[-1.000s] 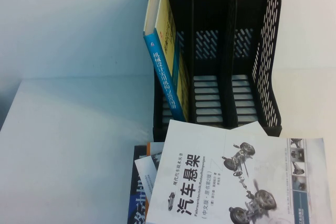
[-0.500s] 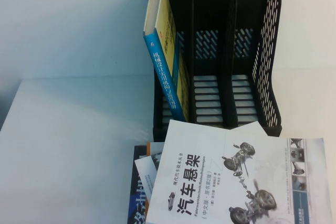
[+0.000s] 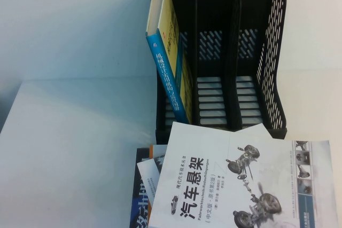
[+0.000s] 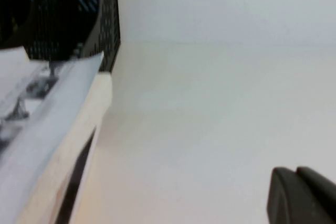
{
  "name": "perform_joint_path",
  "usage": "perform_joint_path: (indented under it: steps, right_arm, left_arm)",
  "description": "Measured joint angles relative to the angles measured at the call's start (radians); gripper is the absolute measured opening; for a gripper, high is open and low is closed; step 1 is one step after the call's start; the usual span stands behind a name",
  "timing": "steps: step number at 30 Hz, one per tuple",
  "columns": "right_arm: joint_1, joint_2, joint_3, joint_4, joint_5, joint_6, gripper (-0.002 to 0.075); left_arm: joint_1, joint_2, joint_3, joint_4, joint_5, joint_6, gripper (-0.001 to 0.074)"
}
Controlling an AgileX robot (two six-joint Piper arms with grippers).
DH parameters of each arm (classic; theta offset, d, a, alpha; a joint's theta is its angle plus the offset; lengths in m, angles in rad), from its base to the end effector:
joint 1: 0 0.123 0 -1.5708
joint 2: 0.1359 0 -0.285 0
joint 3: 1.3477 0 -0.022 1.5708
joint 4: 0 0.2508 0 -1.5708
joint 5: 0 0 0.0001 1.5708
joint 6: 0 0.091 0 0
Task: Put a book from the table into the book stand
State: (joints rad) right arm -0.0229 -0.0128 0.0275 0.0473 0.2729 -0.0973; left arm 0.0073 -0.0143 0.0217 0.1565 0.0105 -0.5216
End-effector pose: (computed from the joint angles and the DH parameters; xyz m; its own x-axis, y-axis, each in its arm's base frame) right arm 0.0549 -0.0001 0.1799 -0.1990 -0.0472 -0.9789 0.0001 0.9988 -0.0482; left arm 0.0561 0.0006 0.2057 0.0680 -0.3566 -0.9318 0.0164 0.9342 -0.3563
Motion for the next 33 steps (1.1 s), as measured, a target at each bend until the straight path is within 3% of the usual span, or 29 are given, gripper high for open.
perform_joint_path:
  steps: [5,13,19,24,28,33]
  right_arm:
    - [0.000,0.000,0.000,0.098,-0.154,0.084,-0.0003]
    - [0.000,0.000,0.000,0.360,-0.251,0.302,-0.0003]
    - [0.000,0.000,0.000,0.403,-0.404,0.156,-0.0003]
    - [0.000,0.000,-0.023,0.403,-0.566,0.118,-0.0003]
    - [0.000,0.000,-0.138,0.275,-0.592,0.113,-0.0003]
    - [0.000,0.000,-0.360,-0.059,-0.585,0.118,-0.0003]
  left_arm:
    - [0.000,0.000,0.000,-0.013,-0.111,-0.103,-0.0004]
    - [0.000,0.000,0.000,-0.014,-0.176,-0.212,-0.0004]
    - [0.000,0.000,0.000,-0.014,-0.231,-0.263,-0.0004]
    - [0.000,0.000,0.000,-0.014,-0.460,-0.373,-0.0004]
    - [0.000,-0.001,-0.004,-0.007,-0.573,-0.402,-0.0004]
    - [0.000,-0.001,-0.141,0.055,-0.443,-0.421,-0.0004]
